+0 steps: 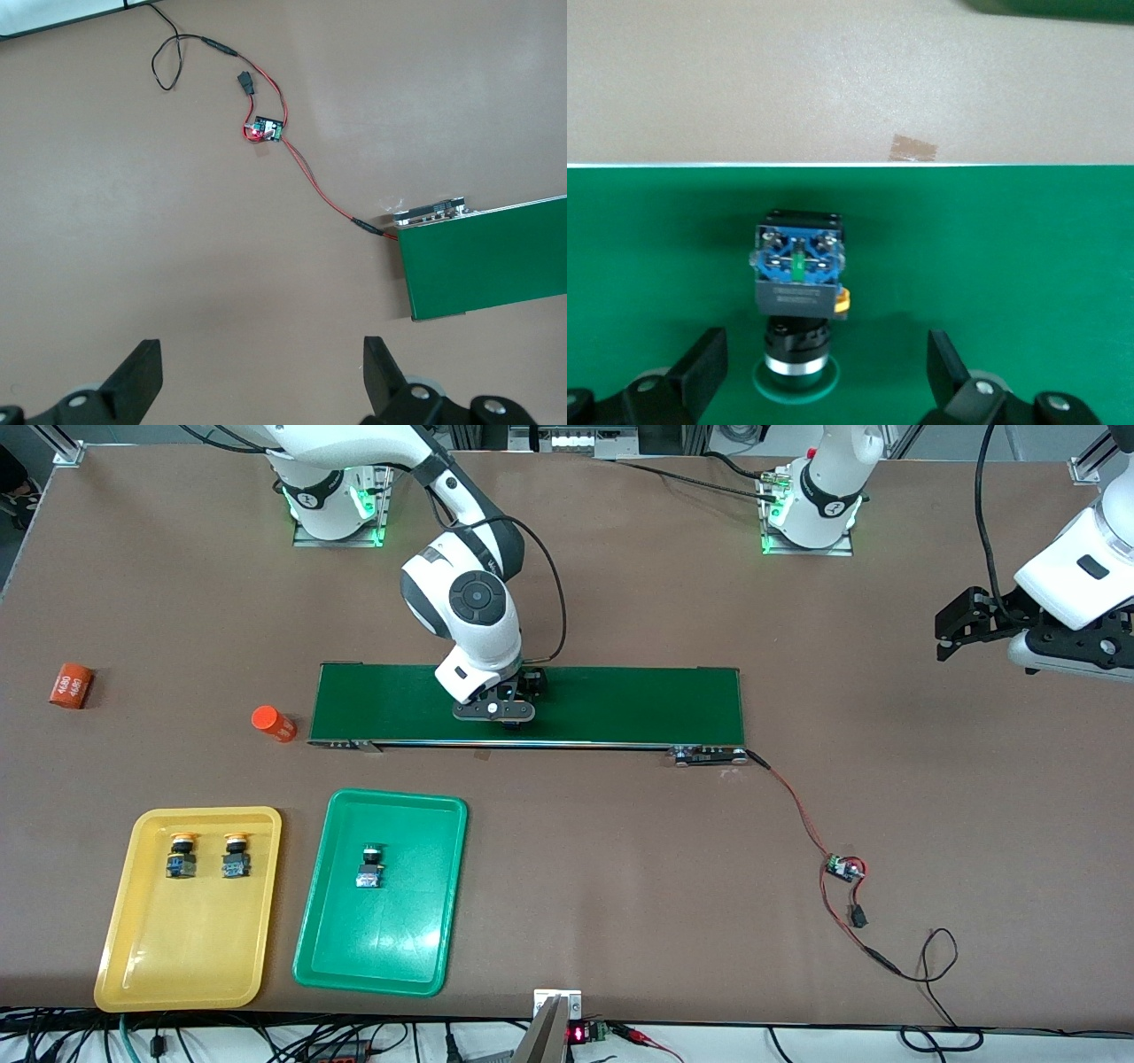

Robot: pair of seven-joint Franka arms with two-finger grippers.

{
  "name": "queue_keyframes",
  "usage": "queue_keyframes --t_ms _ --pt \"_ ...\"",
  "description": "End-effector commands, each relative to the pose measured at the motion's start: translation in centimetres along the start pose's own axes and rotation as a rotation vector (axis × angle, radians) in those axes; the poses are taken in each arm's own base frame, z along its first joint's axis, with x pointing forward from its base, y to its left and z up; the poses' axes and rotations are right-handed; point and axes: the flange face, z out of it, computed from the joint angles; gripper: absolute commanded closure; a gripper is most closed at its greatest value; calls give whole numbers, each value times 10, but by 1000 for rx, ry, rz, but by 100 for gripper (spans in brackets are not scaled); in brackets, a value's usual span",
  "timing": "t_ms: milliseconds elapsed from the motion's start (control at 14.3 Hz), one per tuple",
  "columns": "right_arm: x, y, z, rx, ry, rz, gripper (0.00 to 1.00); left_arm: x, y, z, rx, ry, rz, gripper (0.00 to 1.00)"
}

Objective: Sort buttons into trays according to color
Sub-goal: 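Grasp another green-ringed button on the conveyor with the right gripper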

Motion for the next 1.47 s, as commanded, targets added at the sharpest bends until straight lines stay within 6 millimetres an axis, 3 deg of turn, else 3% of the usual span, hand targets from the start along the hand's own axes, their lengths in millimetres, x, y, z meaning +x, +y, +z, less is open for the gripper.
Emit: queue_keyframes --t_ms 0,70,140,281,421,491,772,842,912,1122,1403 --pt "1 -2 14 24 -1 21 0 -2 0 -8 5 3 -10 0" --pt "1 -2 19 27 -1 23 1 -2 0 -7 5 2 -10 0" --pt "2 -2 21 26 -2 21 9 -3 0 -7 4 0 -10 0" --pt "4 0 23 25 -3 10 39 -3 -1 -8 5 3 -13 0" --pt "13 6 15 32 6 20 85 -3 -2 -8 6 2 -13 0" --pt "20 10 7 36 13 33 98 -2 -1 -8 6 3 -12 0" --pt "67 30 -73 28 49 70 99 -2 -2 -8 6 5 -12 0" --pt "75 32 -88 33 69 46 98 -2 -2 -9 8 8 -12 0" --pt "94 48 -96 36 93 54 98 -1 0 -10 8 9 -9 0" --pt "142 96 -108 46 137 -10 97 -2 -3 -10 6 8 -14 0" --pt "196 153 -100 51 167 -65 97 1 3 -8 7 8 -4 0"
